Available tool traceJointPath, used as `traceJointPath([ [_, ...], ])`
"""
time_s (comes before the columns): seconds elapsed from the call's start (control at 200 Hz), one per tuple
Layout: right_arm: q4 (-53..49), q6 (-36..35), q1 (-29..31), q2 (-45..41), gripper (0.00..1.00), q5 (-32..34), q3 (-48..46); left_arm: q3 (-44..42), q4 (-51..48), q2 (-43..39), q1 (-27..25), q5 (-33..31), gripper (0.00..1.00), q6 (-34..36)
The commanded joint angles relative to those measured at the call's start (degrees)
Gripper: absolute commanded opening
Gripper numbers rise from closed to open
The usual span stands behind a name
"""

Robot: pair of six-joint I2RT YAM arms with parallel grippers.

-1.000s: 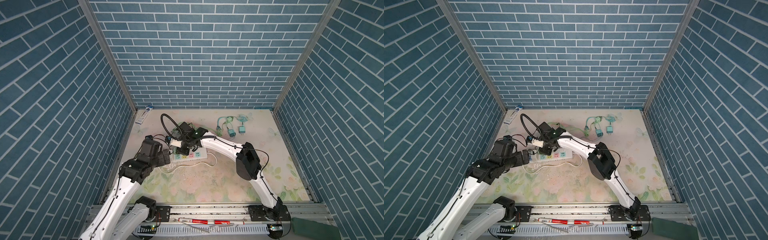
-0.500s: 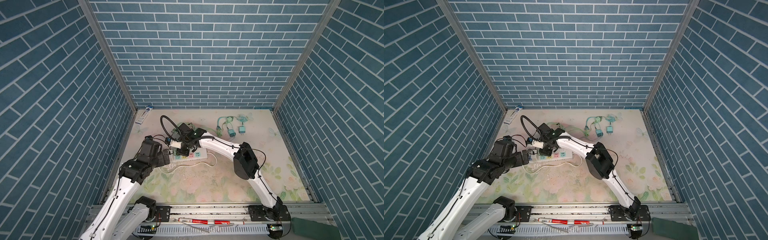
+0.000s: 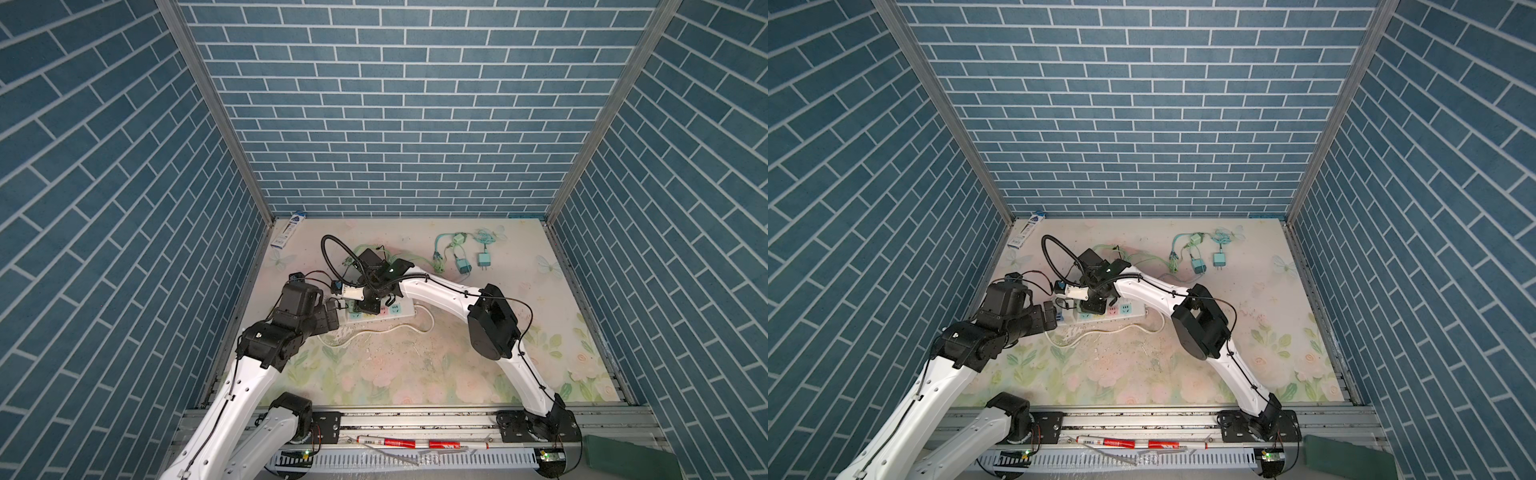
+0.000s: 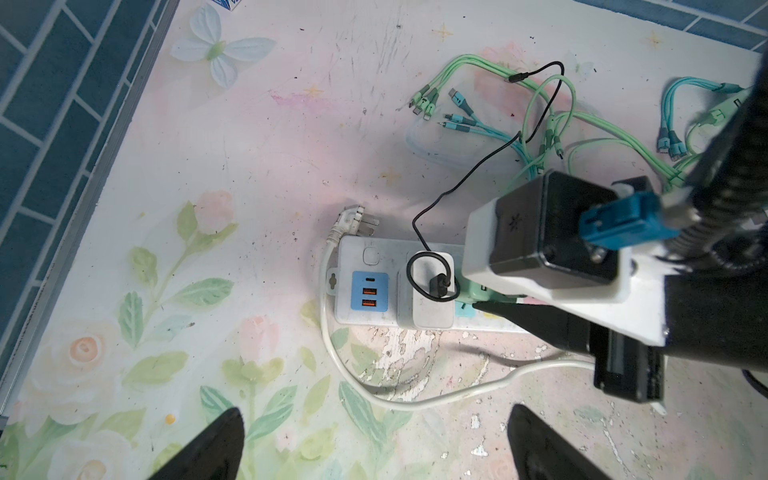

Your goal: Insert the plug

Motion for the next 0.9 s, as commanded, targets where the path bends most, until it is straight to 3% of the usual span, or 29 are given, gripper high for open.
traceJointPath([
  [0.0, -5.75, -4.51, 0.27, 0.35, 0.06, -1.85, -0.47, -0.5, -0.63, -0.5, 0.35, -0.23, 1.0, 0.24],
  [0.22, -14.09, -12.59, 0.14, 1.67, 0.06, -5.34, 0.93, -0.46, -0.63, -1.06, 0.41, -0.48, 1.0, 0.14],
  [0.475, -19.59, -11.11, 0.19, 5.91, 0.05, -5.38, 8.58, -0.08, -0.45, -0.34, 0.42, -0.23, 1.0, 0.59],
  [0.895, -16.74, -7.7, 0.23, 7.08, 0.05, -6.44, 6.81, -0.08, -0.45, -0.5, 0.57, -0.22, 1.0, 0.9],
])
